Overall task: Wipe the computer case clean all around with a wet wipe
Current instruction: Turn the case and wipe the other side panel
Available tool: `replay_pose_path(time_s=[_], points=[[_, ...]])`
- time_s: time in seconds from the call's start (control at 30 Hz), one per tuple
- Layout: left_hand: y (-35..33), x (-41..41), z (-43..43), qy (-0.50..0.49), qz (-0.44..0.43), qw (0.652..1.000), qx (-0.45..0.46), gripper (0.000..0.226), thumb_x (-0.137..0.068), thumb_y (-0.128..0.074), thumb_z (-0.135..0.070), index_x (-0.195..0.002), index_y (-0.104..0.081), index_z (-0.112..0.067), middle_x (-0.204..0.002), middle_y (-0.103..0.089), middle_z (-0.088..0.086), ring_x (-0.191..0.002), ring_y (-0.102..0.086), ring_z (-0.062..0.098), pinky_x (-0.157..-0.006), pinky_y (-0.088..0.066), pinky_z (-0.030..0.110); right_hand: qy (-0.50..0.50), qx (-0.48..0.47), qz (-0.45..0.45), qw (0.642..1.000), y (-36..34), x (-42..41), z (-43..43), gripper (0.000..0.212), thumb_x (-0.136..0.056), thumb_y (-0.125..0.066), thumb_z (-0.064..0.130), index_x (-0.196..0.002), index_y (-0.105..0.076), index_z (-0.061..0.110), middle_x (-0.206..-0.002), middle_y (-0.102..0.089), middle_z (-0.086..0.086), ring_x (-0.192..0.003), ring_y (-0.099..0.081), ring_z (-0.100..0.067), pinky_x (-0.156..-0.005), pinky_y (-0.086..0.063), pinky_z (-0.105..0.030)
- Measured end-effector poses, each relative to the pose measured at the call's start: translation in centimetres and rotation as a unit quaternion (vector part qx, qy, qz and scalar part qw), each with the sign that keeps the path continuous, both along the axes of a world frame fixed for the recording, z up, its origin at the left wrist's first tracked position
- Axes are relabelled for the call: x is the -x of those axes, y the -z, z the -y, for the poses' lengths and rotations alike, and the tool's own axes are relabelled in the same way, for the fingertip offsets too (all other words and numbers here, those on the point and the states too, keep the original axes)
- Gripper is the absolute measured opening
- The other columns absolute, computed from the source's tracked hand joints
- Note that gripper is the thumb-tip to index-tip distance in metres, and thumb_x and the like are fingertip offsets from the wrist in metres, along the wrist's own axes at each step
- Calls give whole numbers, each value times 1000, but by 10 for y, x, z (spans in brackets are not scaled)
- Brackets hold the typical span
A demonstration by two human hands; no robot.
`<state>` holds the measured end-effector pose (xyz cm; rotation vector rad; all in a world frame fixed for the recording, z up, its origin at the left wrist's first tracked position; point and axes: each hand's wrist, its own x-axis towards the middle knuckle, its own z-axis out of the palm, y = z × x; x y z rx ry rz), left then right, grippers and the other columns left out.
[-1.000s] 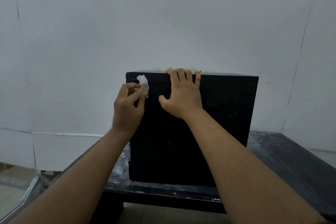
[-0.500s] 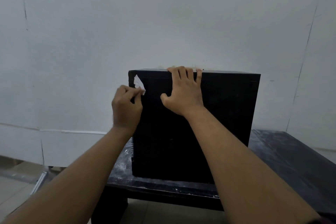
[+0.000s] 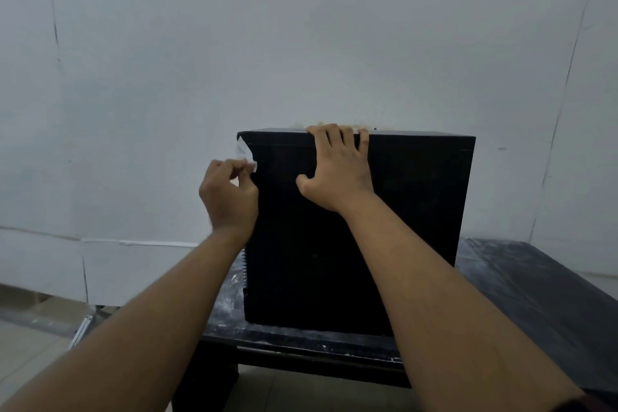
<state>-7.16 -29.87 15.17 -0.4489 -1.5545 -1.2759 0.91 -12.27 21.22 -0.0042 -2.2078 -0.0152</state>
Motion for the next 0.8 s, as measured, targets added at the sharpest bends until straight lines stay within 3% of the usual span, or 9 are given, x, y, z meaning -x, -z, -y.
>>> replay_pose_path(time_s=[0.17,0.37,0.47,0.57,0.63,0.8], points=[[-48,4,2,7,-2,999,-34,6,-95,-77,-10,-89,-78,-10,-98,-71,3,-82,-62,9,-79,-40,2,-2,-4,8,1000,-1,-2,-3,86,-78,-61,54,-155,-35,26,-152,-40,1,-148,-30,-27,-130,-5,-59],[-10,-9,5,7,-21,994,106,16,-93,-70,7,-94,-80,-5,-94,-67,3,-84,-60,9,-80,-39,2,-8,-14,41,999,-7,-9,-4,91,-79,-63,56,-159,-30,26,-158,-37,0,-152,-26,-29,-130,-4,-59],[-33,-8,5,21,-36,990,132,20,-90,-69,9,-96,-82,-5,-96,-71,5,-86,-65,16,-82,-47,13,-9,-43,80,996,-15,-19,-16,96,-85,-62,57,-165,-18,28,-166,-29,0,-157,-20,-27,-131,-4,-58],[-67,-4,3,28,-54,989,133,22,-90,-69,7,-98,-84,-6,-95,-73,5,-86,-68,14,-83,-49,12,25,-45,66,996,-15,-28,-32,95,-90,-56,62,-167,-12,29,-168,-28,-1,-157,-21,-27,-131,-1,-61],[-74,-5,-6,32,-58,989,131,17,-93,-70,3,-96,-84,-7,-91,-70,4,-85,-68,17,-82,-54,22,50,-51,61,996,-11,-31,-40,98,-90,-58,65,-167,-11,28,-167,-27,-2,-157,-19,-28,-131,3,-61],[-15,-12,-13,6,-83,983,162,10,-98,-71,1,-99,-81,-2,-83,-59,2,-76,-56,19,-67,-50,33,48,-45,63,996,-7,-26,-38,104,-84,-65,67,-165,-14,26,-162,-25,-4,-155,-18,-30,-130,3,-62]])
